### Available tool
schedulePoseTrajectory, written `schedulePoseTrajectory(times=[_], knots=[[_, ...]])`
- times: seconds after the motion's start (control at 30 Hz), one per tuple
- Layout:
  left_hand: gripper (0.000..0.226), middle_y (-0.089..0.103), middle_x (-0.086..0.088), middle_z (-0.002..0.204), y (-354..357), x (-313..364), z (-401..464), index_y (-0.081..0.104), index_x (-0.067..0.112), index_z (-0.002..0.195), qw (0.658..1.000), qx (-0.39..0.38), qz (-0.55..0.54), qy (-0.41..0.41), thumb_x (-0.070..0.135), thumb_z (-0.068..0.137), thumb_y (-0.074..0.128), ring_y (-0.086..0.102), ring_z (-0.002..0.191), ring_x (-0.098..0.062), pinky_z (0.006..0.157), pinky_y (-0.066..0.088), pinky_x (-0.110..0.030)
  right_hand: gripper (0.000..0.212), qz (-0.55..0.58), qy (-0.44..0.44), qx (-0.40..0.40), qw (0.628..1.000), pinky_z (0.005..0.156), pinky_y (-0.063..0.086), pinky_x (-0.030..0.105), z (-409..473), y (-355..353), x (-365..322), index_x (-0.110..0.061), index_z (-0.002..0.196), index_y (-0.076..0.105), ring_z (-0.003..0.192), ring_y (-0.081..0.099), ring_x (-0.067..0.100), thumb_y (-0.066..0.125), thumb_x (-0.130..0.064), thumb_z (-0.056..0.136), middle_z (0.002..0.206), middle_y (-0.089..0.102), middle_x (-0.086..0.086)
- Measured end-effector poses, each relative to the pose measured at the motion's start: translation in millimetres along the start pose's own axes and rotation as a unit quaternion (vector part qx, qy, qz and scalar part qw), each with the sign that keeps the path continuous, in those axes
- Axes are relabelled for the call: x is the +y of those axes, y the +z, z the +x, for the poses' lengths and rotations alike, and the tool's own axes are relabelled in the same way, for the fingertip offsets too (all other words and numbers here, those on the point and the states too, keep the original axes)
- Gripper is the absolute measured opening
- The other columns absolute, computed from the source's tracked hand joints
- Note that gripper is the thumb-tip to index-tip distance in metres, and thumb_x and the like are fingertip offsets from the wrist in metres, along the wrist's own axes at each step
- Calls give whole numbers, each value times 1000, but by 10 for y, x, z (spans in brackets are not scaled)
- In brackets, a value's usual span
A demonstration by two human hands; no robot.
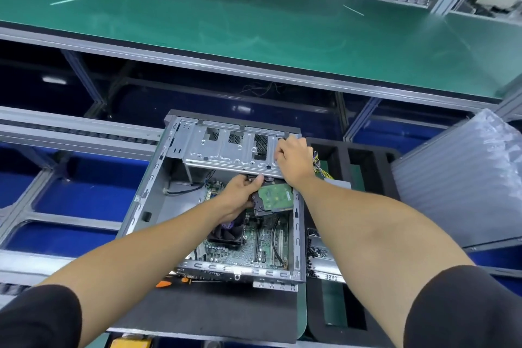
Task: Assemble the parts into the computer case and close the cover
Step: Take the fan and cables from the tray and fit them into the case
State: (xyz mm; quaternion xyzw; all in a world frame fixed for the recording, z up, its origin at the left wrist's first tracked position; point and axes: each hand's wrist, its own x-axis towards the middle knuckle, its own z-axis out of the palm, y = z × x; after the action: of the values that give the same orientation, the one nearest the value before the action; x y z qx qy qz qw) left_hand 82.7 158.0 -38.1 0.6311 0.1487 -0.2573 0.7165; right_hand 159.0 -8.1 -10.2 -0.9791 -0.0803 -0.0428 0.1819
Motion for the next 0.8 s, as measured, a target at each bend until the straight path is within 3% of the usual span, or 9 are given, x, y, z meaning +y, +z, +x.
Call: schedulePoseTrajectory(times=[0.1, 0.2, 0.27, 0.37, 0.43, 0.47, 0.53, 0.67, 0.8], knots=[[70, 54, -9, 116, -8, 5, 36, 42, 2, 126, 999, -10, 48, -7, 52, 86, 70, 50, 112, -23, 90, 40, -38, 28, 0, -1, 0, 1000, 82, 34, 41, -4, 1, -12, -25, 78, 57, 96, 40, 23, 44, -13, 100, 93, 50, -4], [57, 33, 2, 67, -10, 25, 93, 39, 13, 80, 998, 34, 61, 2, 61, 79, 69, 34, 68, -17, 75, 32, -33, 29, 6, -1, 2, 1000, 83, 34, 42, -16, -4, -22, -25, 77, 55, 96, 40, 22, 42, -11, 99, 92, 52, -5], [60, 19, 4, 63, 30, 19, 128, 28, 20, 70, 996, 77, 49, 15, 59, 81, 73, 23, 62, -16, 70, 29, -35, 29, 2, -1, 1, 1000, 83, 34, 41, -13, -7, -20, -25, 77, 55, 97, 40, 22, 41, -12, 99, 91, 54, -5], [59, 39, 4, 58, 82, -46, 125, 36, 18, 67, 995, 95, -31, 19, 50, 68, 86, 48, 67, -20, 86, 43, -37, 29, -2, -2, 0, 1000, 82, 32, 40, -7, 1, -20, -25, 77, 53, 96, 39, 22, 41, -12, 100, 91, 52, -5], [70, 68, -5, 96, 88, -139, 97, 53, 4, 100, 990, 77, -116, 21, 39, 57, 95, 65, 106, -26, 111, 41, -46, 29, -5, 0, 1, 1000, 81, 32, 40, -2, 9, -18, -26, 76, 52, 95, 39, 23, 41, -12, 99, 90, 51, -5], [96, 66, -11, 122, 95, -172, 81, 46, 0, 126, 987, 68, -142, 21, 35, 52, 98, 59, 123, -28, 117, 34, -48, 29, -6, 1, 4, 1000, 81, 32, 40, -3, 16, -18, -26, 76, 51, 94, 40, 23, 41, -12, 99, 90, 51, -5], [124, 55, -14, 144, 123, -219, 71, 27, 2, 151, 983, 51, -173, 30, 27, 53, 99, 48, 136, -27, 122, 23, -47, 28, -5, 4, 8, 1000, 81, 34, 41, -7, 20, -20, -25, 77, 52, 93, 40, 23, 41, -12, 99, 90, 51, -5], [85, 56, -14, 144, 68, -185, 135, 40, -3, 142, 983, 69, -169, 7, 11, 72, 87, 49, 133, -24, 122, 17, -44, 22, -16, 4, 11, 1000, 81, 32, 40, -5, 23, -22, -25, 84, 50, 95, 39, 23, 41, -17, 103, 96, 48, -3], [63, 57, -24, 129, 56, -81, 120, 43, -1, 118, 980, 112, -163, -13, 10, 74, 87, 55, 124, -33, 116, 35, -51, 19, -13, 8, 10, 1000, 86, 36, 43, 7, 17, -32, -24, 88, 50, 98, 41, 24, 40, -13, 101, 99, 53, -1]])
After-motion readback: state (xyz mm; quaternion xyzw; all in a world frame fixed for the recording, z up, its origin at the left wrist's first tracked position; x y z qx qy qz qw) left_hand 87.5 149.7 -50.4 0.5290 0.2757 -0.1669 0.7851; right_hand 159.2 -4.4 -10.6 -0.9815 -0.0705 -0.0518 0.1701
